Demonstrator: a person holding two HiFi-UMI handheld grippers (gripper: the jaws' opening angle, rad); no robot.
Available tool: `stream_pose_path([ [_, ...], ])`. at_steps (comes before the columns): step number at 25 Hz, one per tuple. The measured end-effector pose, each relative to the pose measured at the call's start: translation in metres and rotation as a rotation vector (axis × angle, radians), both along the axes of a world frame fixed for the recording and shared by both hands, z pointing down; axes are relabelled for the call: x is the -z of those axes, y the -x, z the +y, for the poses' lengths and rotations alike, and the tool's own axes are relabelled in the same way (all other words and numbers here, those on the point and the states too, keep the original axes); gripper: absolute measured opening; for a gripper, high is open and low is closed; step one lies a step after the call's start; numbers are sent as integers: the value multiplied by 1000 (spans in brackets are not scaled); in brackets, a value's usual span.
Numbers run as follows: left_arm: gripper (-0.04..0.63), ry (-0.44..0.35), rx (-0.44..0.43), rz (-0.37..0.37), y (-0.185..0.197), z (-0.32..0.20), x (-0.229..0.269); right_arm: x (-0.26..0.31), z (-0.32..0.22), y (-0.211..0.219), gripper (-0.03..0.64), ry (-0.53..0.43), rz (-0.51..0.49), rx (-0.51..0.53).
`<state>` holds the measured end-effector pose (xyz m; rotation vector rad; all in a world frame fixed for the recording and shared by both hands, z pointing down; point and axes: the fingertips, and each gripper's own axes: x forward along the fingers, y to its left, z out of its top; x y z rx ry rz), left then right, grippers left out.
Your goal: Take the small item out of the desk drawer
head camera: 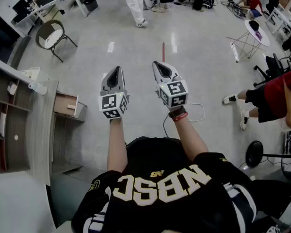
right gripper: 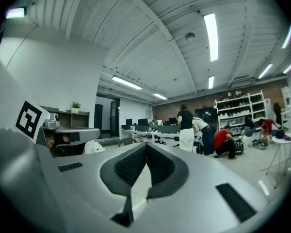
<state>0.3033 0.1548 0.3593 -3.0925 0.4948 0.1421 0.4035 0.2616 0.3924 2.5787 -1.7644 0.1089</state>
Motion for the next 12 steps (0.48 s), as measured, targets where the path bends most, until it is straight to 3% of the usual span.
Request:
stream_pose_path([
  [7, 14, 21, 86, -13, 44, -45, -11, -11, -73, 39, 8, -19, -52, 137],
  [12, 14, 39, 250, 2, 113, -116, -19, -21, -168, 115, 8, -11, -52, 355],
])
